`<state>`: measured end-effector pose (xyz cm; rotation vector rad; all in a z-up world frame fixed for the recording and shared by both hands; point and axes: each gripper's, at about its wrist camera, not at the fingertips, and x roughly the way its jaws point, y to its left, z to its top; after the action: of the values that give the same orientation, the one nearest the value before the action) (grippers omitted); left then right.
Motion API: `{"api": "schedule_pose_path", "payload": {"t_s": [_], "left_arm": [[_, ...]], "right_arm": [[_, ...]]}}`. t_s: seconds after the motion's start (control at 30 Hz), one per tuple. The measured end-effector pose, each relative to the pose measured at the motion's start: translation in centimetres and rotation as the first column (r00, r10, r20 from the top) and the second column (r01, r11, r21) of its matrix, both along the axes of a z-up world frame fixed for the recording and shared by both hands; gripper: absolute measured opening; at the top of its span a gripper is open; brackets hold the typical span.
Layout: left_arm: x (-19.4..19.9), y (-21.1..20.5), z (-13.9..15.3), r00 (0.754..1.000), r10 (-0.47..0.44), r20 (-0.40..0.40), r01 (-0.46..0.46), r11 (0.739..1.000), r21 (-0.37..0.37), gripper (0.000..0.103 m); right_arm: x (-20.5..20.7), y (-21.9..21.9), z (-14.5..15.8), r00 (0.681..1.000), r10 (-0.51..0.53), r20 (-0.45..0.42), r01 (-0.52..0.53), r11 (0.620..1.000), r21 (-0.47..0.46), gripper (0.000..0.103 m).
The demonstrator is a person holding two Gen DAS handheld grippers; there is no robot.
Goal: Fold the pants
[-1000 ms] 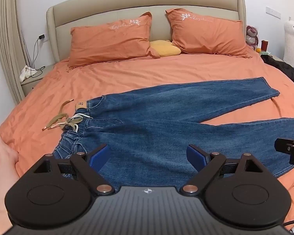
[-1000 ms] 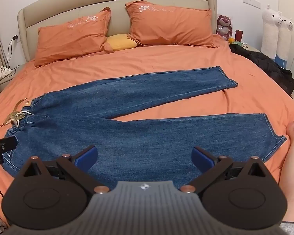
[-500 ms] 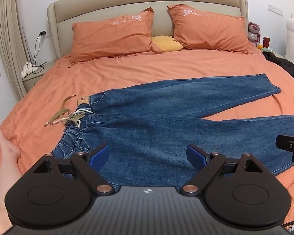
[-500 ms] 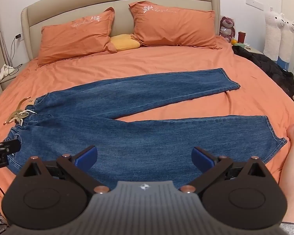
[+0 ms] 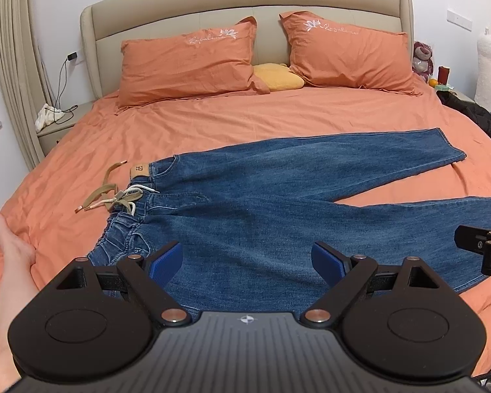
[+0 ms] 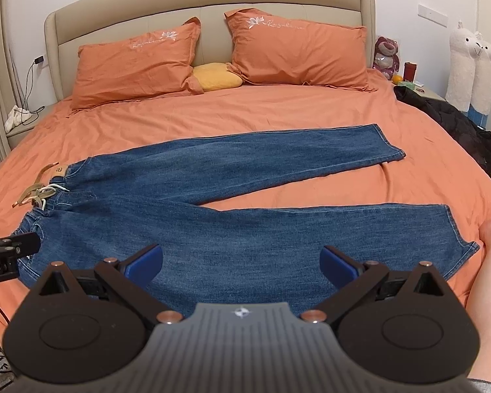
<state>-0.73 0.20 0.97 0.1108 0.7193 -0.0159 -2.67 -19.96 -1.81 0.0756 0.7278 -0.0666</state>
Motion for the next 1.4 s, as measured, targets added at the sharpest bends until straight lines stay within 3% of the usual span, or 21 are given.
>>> {"api": "schedule_pose_path", "payload": {"t_s": [1.4], "left_arm": [[-0.29,-0.24,-0.77,0.999,-0.024,-0.021,0.023,1.0,-0.018,0.103]], "right_arm": [[-0.93,-0.2,-0.08,1.0,-0.017,-0.019,0.017,1.0,-0.004,0.098]]}}
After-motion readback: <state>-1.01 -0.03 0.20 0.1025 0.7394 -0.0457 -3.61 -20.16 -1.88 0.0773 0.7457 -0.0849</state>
